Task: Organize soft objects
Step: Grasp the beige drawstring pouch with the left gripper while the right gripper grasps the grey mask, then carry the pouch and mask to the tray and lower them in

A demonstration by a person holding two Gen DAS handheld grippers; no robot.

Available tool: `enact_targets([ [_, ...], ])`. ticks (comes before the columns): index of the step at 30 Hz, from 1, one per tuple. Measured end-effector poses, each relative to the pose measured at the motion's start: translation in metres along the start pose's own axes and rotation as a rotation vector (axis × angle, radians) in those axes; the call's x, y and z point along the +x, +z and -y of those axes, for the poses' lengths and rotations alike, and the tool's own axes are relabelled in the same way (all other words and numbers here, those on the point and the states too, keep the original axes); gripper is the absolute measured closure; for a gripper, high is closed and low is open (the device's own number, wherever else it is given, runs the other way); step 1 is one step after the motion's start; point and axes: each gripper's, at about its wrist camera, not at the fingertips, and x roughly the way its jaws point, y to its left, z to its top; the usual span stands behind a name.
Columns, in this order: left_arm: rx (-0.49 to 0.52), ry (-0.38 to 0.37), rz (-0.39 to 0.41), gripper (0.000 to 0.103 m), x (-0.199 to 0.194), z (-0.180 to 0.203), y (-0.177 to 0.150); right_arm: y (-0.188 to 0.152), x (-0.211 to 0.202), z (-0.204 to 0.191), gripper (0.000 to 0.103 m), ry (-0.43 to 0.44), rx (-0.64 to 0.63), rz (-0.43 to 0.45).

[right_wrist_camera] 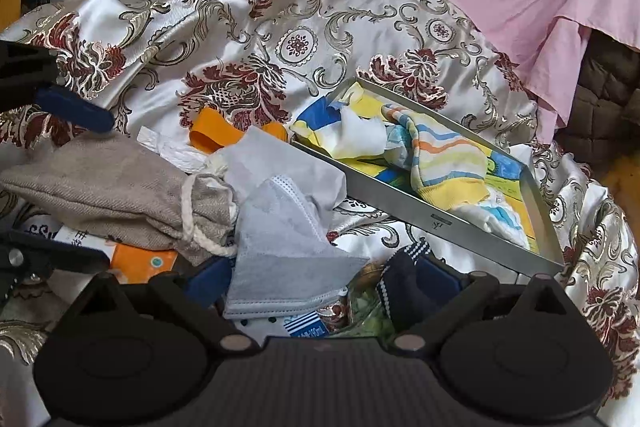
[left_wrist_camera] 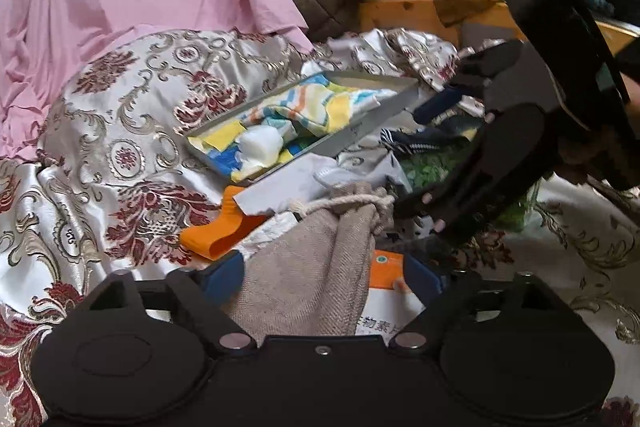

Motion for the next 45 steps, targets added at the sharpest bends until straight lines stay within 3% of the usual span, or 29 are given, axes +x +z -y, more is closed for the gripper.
enact_targets([
  [3, 0.014, -0.003, -0.029, 0.030, 0.002, 0.001, 0.002, 0.002, 0.002, 0.001, 0.007, 0.005, -0.011, 0.002],
  [7, 0.048, 0.020, -0.072, 0.055, 0.004, 0.004, 0.005, 0.004, 0.004, 0.001, 0.014, 0.015, -0.008, 0.000],
  [11, 0.048, 0.025, -0.096, 0.061, 0.004, 0.005, 0.007, 0.005, 0.005, -0.001, 0.020, 0.024, -0.003, -0.001],
  [18, 0.039, 0.012, -0.138, 0.063, 0.008, 0.007, 0.010, 0.004, 0.012, -0.003, 0.028, 0.036, 0.024, -0.024],
  [23, 0.055, -0.001, -0.146, 0.085, 0.009, 0.011, 0.012, 0.004, 0.014, -0.001, 0.041, 0.068, 0.064, -0.033],
  [27, 0.035, 0.001, -0.137, 0.090, 0.007, 0.011, 0.012, 0.004, 0.011, 0.002, 0.060, 0.095, 0.105, -0.029],
  [32, -0.169, -0.076, -0.144, 0.092, 0.006, -0.014, 0.013, 0.003, 0.005, 0.011, 0.077, 0.120, 0.168, -0.015],
  [36, -0.328, -0.110, -0.155, 0.094, 0.009, -0.034, 0.012, 0.003, 0.003, 0.019, 0.094, 0.088, 0.200, -0.006],
  [39, -0.408, -0.136, -0.144, 0.095, 0.008, -0.041, 0.013, 0.003, -0.002, 0.025, 0.098, 0.070, 0.223, 0.018],
  [42, -0.561, -0.245, -0.115, 0.095, 0.009, -0.058, 0.012, 0.005, -0.009, 0.031, 0.099, 0.064, 0.234, 0.055],
  [45, -0.662, -0.280, -0.112, 0.096, 0.013, -0.066, 0.012, 0.008, -0.016, 0.036, 0.100, 0.055, 0.240, 0.081],
])
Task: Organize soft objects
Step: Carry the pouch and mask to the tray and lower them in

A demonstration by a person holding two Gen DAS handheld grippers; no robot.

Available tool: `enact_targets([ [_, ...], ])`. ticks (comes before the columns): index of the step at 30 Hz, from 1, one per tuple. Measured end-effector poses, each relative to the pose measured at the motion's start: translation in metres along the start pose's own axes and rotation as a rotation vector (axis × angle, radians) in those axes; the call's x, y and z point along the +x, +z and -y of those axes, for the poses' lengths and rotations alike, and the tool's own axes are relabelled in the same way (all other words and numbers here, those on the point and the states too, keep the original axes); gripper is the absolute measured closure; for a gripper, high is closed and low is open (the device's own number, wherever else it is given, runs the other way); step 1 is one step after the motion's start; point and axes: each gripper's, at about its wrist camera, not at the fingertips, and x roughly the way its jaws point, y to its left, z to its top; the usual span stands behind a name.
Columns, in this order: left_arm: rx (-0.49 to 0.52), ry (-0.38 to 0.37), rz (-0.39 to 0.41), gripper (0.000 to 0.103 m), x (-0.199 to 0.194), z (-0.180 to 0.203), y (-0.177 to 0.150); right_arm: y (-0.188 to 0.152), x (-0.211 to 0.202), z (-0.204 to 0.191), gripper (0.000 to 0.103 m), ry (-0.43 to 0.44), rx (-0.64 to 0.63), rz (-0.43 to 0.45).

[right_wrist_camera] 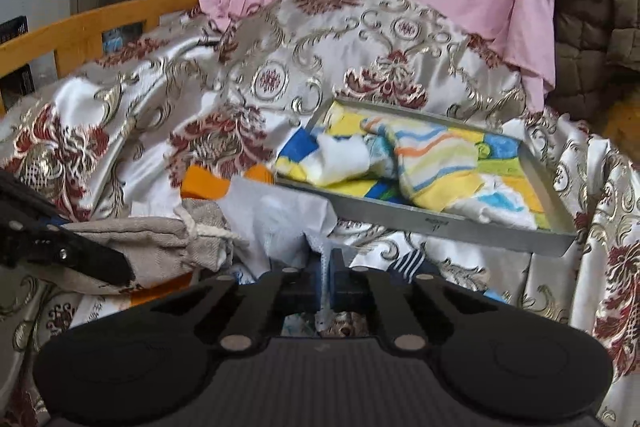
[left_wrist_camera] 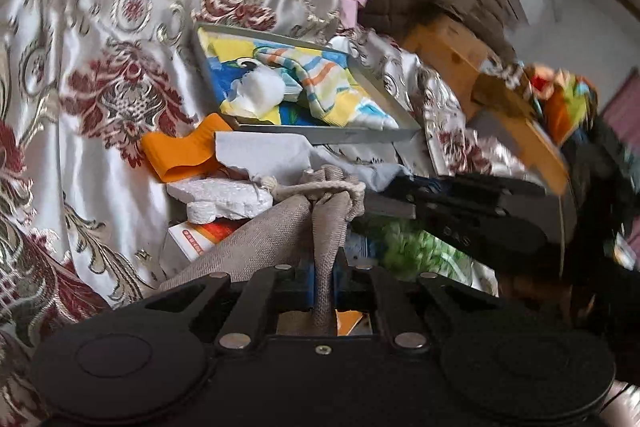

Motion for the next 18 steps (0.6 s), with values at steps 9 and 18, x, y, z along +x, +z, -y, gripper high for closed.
enact_targets([
  [9, -0.095, -0.181, 0.030, 0.096, 0.001, 0.009, 0.021, 0.017, -0.023, 0.029, 0.100, -0.027, 0.078, 0.082],
  [18, -0.073, -0.211, 0.133, 0.096, 0.025, 0.001, 0.087, 0.055, -0.005, 0.065, 0.100, -0.104, 0.107, 0.131],
])
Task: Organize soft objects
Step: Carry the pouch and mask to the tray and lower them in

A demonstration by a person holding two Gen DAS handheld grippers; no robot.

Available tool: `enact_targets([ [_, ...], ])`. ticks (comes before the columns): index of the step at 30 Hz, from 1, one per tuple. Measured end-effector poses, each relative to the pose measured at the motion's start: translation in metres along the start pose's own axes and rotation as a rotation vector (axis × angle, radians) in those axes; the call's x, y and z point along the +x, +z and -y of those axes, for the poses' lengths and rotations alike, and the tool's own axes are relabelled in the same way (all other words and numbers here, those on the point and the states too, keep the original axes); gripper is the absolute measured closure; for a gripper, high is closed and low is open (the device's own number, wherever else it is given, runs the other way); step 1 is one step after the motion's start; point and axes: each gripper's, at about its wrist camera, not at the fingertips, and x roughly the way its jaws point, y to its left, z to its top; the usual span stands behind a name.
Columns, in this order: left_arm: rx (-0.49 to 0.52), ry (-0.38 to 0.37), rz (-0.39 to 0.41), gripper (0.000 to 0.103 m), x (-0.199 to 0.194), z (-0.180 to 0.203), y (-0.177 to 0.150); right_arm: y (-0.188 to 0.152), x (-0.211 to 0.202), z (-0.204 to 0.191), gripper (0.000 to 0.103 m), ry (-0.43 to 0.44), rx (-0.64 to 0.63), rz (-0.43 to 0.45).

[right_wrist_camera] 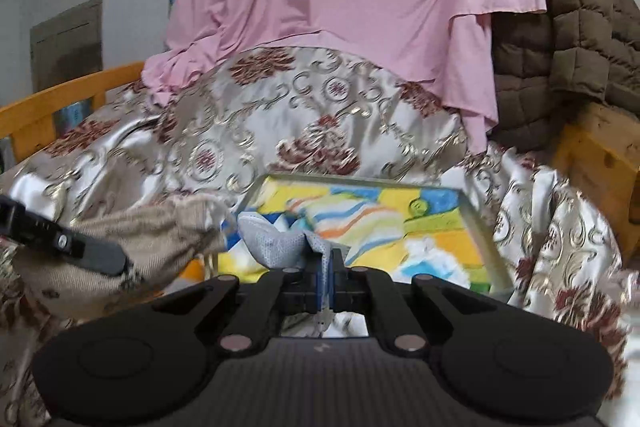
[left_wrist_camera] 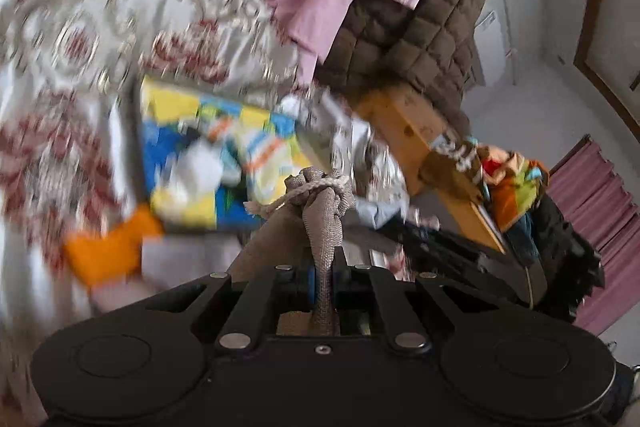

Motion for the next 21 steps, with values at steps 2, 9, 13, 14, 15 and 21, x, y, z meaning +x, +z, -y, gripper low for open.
enact_targets([
  [2, 0.029, 0.001, 0.033, 0.096, 0.013, -0.003, 0.019, 0.010, 0.014, 0.004, 0.100, -0.012, -0.003, 0.001],
  [9, 0.102, 0.055, 0.152, 0.096, 0.069, -0.019, 0.071, 0.037, 0.068, 0.020, 0.100, -0.106, -0.007, -0.006],
  [13, 0.180, 0.120, 0.206, 0.096, 0.102, -0.028, 0.083, 0.048, 0.095, 0.028, 0.100, -0.157, -0.032, -0.024],
  [14, 0.184, 0.129, 0.214, 0.096, 0.109, -0.031, 0.085, 0.050, 0.102, 0.029, 0.100, -0.170, -0.046, -0.027],
  [15, 0.188, 0.142, 0.214, 0.096, 0.115, -0.035, 0.085, 0.052, 0.108, 0.028, 0.100, -0.184, -0.062, -0.026],
  [21, 0.198, 0.247, 0.155, 0.096, 0.145, -0.051, 0.083, 0.059, 0.150, 0.023, 0.100, -0.229, -0.114, -0.069],
])
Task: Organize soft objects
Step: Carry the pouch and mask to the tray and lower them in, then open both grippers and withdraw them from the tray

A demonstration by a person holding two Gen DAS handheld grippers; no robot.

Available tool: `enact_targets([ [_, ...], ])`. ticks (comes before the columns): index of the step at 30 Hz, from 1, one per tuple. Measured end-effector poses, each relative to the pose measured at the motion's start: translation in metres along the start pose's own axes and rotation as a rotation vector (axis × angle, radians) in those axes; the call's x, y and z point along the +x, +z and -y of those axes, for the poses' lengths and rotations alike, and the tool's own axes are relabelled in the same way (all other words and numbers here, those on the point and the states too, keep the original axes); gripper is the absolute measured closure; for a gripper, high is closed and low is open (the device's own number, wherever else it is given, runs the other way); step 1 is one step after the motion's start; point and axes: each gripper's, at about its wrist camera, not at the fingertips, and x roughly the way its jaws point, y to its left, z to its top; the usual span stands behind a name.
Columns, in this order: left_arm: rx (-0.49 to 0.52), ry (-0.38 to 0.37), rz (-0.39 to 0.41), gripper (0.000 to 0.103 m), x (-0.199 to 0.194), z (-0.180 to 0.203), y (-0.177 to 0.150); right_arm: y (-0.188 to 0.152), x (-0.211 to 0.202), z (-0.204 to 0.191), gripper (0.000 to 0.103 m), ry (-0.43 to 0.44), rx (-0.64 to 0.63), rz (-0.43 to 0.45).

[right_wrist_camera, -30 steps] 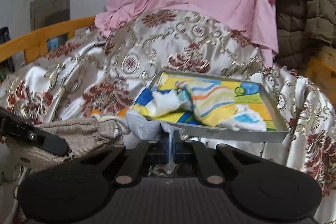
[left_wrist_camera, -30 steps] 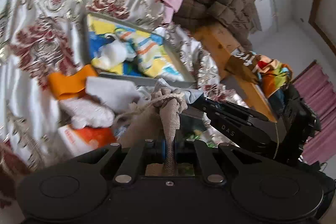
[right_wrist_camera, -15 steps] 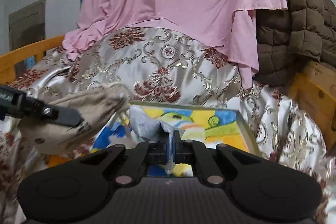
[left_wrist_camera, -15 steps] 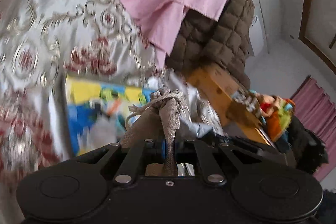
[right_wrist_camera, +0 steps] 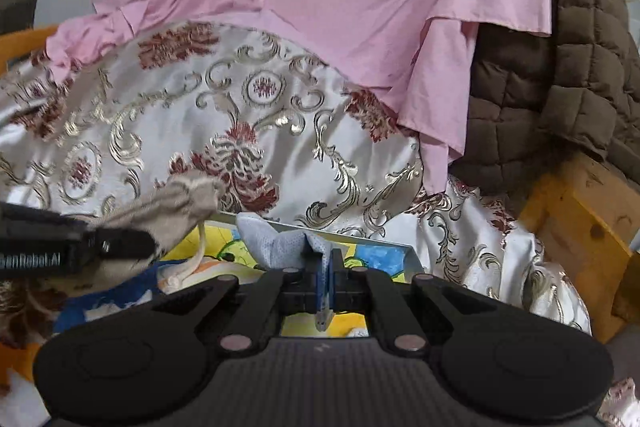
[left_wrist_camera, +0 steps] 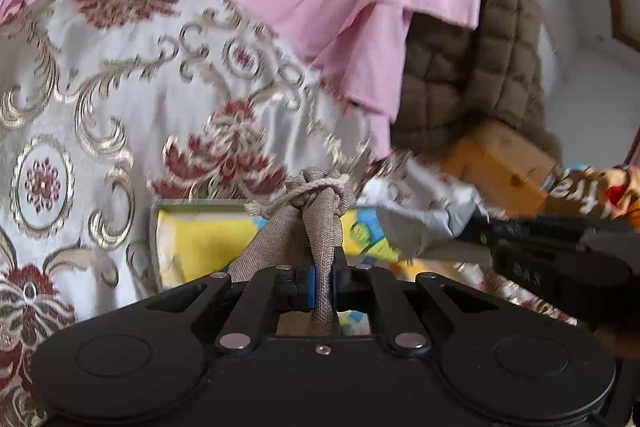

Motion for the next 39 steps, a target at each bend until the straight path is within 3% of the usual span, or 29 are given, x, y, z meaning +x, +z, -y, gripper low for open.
enact_targets([
  [5, 0.027, -0.005, -0.071, 0.095, 0.010, -0.001, -0.012, -0.004, 0.023, -0.011, 0.099, 0.055, 0.015, -0.096],
  [11, 0.035, -0.005, -0.099, 0.092, 0.013, -0.001, -0.024, -0.010, 0.027, -0.015, 0.093, 0.086, 0.020, -0.141],
  [15, 0.039, 0.001, -0.106, 0.087, 0.013, 0.003, -0.025, -0.014, 0.024, -0.016, 0.082, 0.102, 0.022, -0.154],
  [18, 0.037, 0.014, -0.102, 0.084, 0.009, 0.005, -0.025, -0.016, 0.020, -0.014, 0.067, 0.108, 0.029, -0.157],
  [21, 0.038, 0.033, -0.093, 0.074, 0.003, 0.007, -0.026, -0.017, 0.012, -0.010, 0.052, 0.114, 0.041, -0.140],
  [23, 0.040, 0.047, -0.076, 0.062, -0.004, 0.009, -0.027, -0.018, 0.004, -0.006, 0.043, 0.120, 0.051, -0.123],
  [25, 0.029, 0.052, -0.053, 0.051, -0.012, 0.011, -0.028, -0.018, -0.004, -0.002, 0.027, 0.120, 0.060, -0.111],
  [26, 0.022, 0.055, -0.041, 0.046, -0.017, 0.012, -0.028, -0.018, -0.009, 0.000, 0.026, 0.121, 0.069, -0.102],
  [39, 0.085, 0.130, 0.067, 0.029, -0.110, 0.043, -0.026, -0.013, -0.102, 0.022, 0.006, 0.140, 0.161, 0.042],
])
